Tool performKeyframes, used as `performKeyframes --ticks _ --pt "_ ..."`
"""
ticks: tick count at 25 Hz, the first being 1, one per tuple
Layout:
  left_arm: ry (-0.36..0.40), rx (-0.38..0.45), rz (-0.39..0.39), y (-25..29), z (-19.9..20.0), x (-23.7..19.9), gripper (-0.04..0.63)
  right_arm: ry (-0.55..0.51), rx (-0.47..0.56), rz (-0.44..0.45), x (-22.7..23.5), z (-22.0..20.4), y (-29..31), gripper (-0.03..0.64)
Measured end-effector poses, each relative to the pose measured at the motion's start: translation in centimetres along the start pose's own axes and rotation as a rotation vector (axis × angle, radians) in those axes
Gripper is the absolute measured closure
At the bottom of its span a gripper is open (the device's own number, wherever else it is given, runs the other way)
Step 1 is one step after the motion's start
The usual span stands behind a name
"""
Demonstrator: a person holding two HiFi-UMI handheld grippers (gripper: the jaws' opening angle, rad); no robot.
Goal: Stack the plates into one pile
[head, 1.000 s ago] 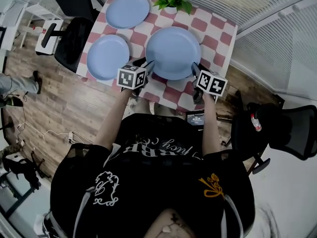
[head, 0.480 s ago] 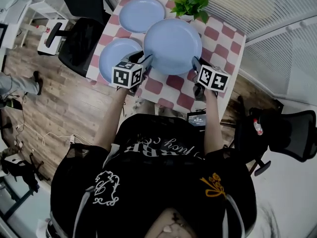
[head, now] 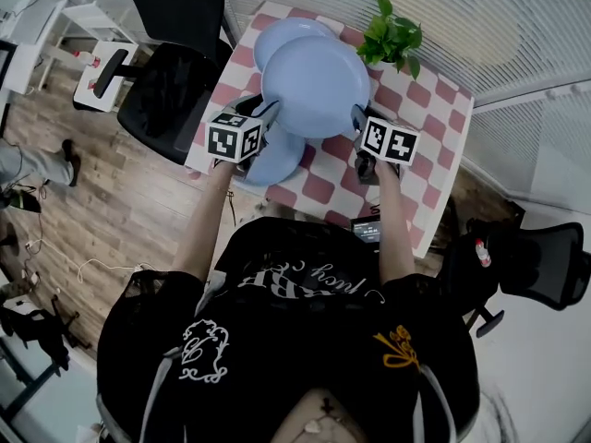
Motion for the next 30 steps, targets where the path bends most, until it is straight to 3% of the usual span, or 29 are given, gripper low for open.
performKeyframes --ticks 14,22,30 --pt "0.017 -0.071 -0.035 4.9 4.1 -11.0 0.426 0.027 -0.108 -0.104 -2.8 5.2 10.7 0.529" --pt "-0.015 -0.143 -0.052 8.8 4.4 -14.2 0.426 0.020 -0.187 -0.155 -1.8 6.5 14.9 0.529" --pt "-0.035 -0.177 -0.081 11.1 4.0 -15.3 0.426 0.037 -0.202 -0.191 -1.2 6.4 16.2 0.529"
Point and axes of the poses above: the fingertips, and each gripper's own axes: y forward along the fingers, x to its right, z out of its top, the point moved 7 cm from there along -y, backward along the fingers, and after that the axes turned 5 degrees about -x, right-handed, at the moved point
